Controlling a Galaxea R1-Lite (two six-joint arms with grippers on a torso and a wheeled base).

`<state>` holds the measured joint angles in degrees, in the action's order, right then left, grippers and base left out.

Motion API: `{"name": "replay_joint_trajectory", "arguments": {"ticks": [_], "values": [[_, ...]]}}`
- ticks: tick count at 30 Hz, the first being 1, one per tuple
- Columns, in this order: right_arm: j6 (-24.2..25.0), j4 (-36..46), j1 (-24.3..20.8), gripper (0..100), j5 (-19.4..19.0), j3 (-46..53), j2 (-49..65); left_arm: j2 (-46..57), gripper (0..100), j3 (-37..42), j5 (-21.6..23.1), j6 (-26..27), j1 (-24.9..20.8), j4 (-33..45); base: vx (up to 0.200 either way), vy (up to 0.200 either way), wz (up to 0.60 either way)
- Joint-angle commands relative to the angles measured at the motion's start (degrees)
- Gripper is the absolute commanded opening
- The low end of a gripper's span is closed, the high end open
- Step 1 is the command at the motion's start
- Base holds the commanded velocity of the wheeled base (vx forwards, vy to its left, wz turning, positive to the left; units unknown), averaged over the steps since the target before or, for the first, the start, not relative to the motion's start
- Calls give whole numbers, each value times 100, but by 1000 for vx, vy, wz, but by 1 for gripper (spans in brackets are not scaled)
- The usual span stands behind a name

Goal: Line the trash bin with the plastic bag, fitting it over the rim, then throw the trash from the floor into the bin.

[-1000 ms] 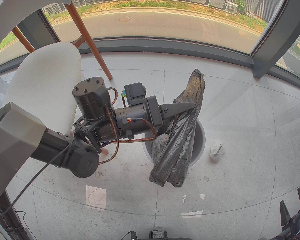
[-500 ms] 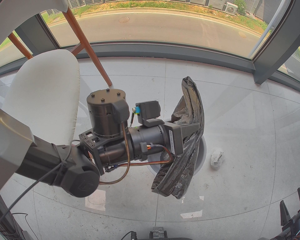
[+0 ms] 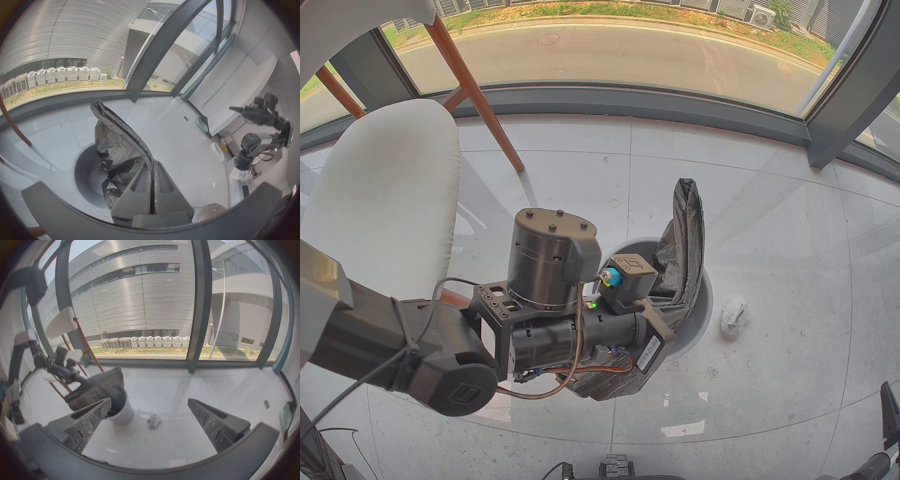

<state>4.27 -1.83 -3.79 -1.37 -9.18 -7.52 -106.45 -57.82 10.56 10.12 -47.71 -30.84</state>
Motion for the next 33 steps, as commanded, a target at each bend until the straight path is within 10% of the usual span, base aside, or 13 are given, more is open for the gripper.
{"name": "replay_joint_trajectory", "arguments": {"ticks": [1,14,33], "values": [[2113,473,-1572,100,-48,-2439,-4055,239,0,95,-968,1221,-230,456,0,0,0],[2526,1448,-2662,100,-145,-4373,-6771,177,0,298,-1284,3225,-432,448,0,0,0],[1375,1457,-2108,100,-197,-5498,-8459,-456,0,254,-1785,3242,-1065,122,0,0,0]]}}
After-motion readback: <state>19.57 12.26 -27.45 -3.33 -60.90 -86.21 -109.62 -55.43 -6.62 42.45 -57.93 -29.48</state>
